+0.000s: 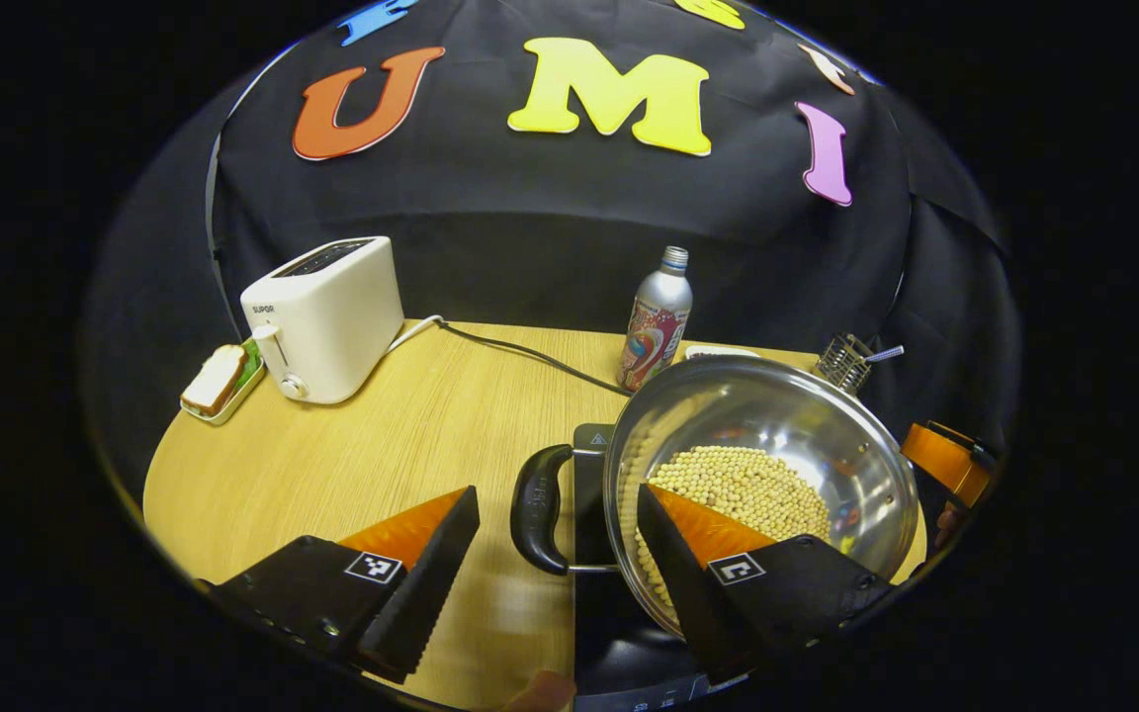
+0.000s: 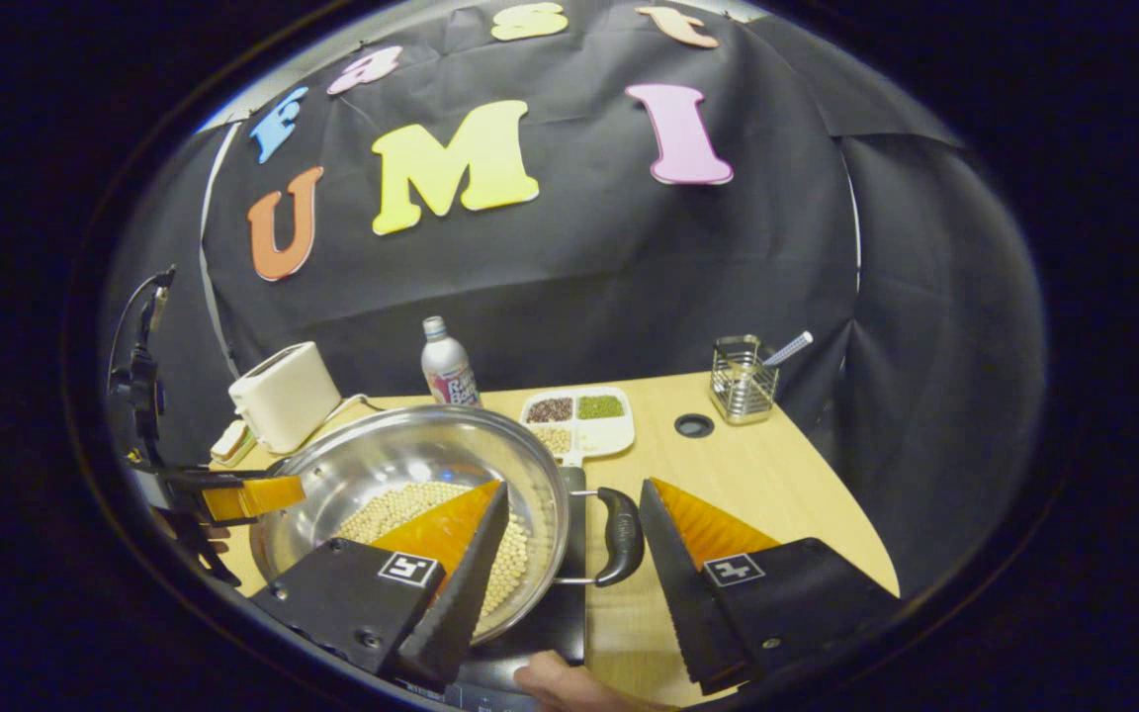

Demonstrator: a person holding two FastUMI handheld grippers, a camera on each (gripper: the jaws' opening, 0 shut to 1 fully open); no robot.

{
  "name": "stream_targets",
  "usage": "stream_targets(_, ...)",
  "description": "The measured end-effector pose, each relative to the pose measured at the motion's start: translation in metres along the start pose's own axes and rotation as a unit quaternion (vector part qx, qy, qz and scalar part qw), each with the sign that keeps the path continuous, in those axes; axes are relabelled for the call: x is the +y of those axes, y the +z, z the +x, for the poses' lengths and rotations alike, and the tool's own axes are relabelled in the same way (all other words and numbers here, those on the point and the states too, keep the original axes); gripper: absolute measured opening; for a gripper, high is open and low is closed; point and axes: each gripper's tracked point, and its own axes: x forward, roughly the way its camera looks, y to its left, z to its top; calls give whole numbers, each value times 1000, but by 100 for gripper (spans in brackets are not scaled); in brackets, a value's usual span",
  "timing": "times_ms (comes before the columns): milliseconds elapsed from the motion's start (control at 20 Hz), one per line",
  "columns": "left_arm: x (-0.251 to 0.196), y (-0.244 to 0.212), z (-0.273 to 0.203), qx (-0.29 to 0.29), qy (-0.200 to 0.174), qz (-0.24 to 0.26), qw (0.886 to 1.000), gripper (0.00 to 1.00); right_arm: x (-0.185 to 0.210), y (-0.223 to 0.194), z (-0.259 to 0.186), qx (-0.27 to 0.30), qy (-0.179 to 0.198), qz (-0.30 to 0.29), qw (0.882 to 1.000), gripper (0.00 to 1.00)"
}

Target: First push the handle of the pot to place it horizontally, then grasp the pot with both hands and set it on the induction cooktop.

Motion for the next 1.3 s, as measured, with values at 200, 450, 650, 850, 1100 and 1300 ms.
stream_targets(200, 10, 10, -38, -56, 15, 6, 998, 96, 7, 0, -37, -29, -10, -12, 999, 98)
stream_targets(450, 5, 21, -102, -114, 10, 13, 993, 96, 13, 4, -92, -63, -9, -14, 998, 97)
stream_targets(650, 1, 19, -147, -144, 11, 26, 989, 96, 13, 11, -140, -100, -22, -28, 994, 97)
stream_targets(850, 2, 12, -200, -177, 23, 35, 983, 96, 15, 19, -190, -139, -30, -30, 989, 97)
stream_targets(1100, 3, 12, -267, -220, 22, 30, 975, 95, 17, 32, -255, -185, -37, -34, 981, 97)
stream_targets(1300, 2, 23, -323, -265, 28, 35, 963, 95, 12, 48, -304, -208, -51, -14, 977, 97)
